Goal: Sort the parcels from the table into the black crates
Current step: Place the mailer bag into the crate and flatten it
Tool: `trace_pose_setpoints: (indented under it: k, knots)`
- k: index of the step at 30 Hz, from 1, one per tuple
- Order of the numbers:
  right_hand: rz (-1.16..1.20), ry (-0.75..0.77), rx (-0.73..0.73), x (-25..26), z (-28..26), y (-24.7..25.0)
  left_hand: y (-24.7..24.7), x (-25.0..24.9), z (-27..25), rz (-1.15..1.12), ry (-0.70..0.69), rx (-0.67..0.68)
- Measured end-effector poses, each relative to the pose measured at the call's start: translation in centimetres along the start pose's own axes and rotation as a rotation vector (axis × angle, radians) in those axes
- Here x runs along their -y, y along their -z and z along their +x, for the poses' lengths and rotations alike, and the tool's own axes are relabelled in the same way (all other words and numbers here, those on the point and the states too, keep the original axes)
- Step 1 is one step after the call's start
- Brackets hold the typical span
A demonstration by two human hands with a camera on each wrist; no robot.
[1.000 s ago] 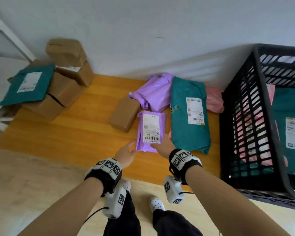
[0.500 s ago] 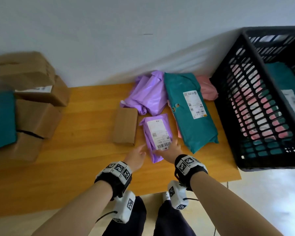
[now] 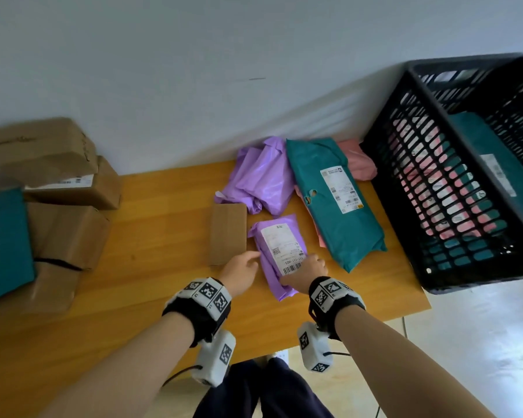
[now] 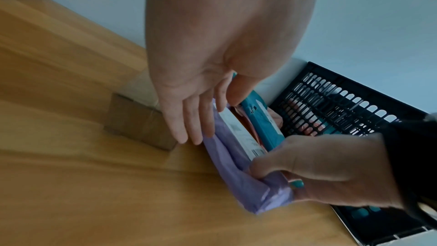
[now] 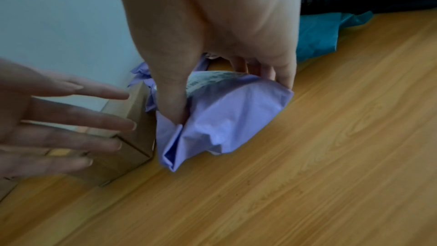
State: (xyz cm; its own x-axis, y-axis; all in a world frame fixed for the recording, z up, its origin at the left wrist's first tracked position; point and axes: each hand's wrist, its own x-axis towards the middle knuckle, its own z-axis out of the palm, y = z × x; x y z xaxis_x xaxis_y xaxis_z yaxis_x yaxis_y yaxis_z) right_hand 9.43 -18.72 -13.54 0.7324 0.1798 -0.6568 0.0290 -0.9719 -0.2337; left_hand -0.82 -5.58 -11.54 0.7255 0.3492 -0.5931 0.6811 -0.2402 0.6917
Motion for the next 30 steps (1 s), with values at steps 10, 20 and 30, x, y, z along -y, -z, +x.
trace_pose_setpoints:
  k: [10, 20, 30]
  knots:
    - [0.022, 0.200, -0.159, -0.3, -2.3, 6.2, 4.6, -8.2, 0.8, 0.112, -0.220, -0.139]
    - [-0.230, 0.674, -0.440, 4.7, -4.1, 12.9, 12.3, -14.2, 0.6, 0.412, -0.272, -0.391]
    - [-0.459, 1.227, -0.793, 11.0, -5.4, 14.3, 17.8, -13.9, -2.2, 0.522, -0.204, -0.321]
